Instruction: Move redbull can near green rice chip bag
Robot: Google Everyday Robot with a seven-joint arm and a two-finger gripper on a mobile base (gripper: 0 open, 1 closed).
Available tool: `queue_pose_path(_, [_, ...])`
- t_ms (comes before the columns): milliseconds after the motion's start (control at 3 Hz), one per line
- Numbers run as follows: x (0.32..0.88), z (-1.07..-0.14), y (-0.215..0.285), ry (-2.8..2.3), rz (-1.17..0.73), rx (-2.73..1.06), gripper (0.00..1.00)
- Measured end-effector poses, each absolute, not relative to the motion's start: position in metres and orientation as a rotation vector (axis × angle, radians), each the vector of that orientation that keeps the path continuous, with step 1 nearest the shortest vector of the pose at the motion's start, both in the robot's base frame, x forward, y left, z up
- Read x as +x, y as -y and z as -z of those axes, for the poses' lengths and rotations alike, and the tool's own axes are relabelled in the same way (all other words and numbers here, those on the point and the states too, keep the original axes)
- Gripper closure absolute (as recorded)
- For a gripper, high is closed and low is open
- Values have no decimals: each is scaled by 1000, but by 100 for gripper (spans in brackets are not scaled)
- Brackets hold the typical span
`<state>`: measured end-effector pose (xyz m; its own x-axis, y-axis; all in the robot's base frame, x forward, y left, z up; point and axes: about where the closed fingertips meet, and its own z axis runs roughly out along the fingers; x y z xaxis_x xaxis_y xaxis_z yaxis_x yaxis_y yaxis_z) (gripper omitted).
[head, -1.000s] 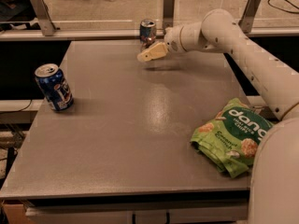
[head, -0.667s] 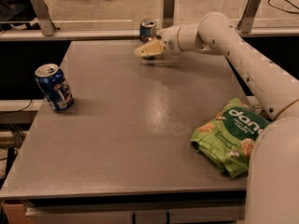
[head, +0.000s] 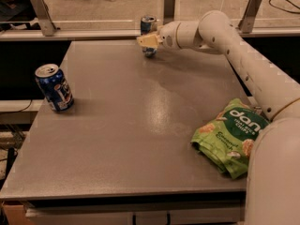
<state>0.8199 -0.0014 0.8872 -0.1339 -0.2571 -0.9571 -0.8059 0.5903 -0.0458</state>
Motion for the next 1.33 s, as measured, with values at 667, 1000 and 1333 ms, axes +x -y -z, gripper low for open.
queue_pose_path(667, [814,-912,-1,-1626,-600,-910,100])
queue_pose_path(1000, [814,-912,-1,-1626,-600,-910,100])
queue_pose_path(1333, [811,-909,-4,-1627,-616,-928,100])
